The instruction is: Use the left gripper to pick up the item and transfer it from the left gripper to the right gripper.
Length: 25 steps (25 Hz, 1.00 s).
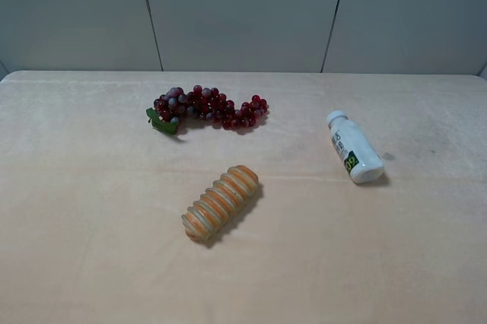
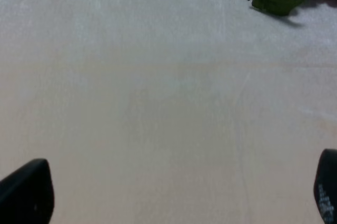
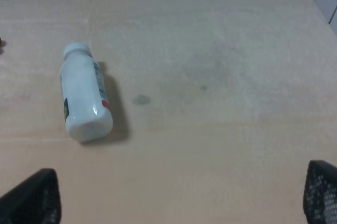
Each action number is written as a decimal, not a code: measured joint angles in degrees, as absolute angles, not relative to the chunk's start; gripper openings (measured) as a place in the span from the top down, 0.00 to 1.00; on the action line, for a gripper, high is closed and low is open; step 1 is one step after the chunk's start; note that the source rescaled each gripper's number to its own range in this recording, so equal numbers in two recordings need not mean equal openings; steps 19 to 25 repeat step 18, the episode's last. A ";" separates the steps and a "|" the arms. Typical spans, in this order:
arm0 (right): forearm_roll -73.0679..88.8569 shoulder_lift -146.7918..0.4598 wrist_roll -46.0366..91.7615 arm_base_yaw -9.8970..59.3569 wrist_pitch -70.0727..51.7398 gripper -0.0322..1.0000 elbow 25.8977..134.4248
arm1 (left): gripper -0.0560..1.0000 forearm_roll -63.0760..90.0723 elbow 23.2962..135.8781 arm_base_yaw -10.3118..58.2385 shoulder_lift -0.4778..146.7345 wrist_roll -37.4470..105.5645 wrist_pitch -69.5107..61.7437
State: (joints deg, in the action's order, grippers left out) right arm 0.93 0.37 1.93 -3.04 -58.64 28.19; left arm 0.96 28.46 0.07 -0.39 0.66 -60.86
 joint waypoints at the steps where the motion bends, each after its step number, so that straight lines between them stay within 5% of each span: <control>1: 0.93 0.37 1.93 -3.04 -58.64 0.00 28.19 | 0.02 0.96 28.46 0.07 -0.39 0.66 -60.86; 25: 0.93 0.37 1.93 -3.04 -58.43 0.00 28.19 | 0.02 0.96 28.46 0.07 -0.39 0.66 -60.86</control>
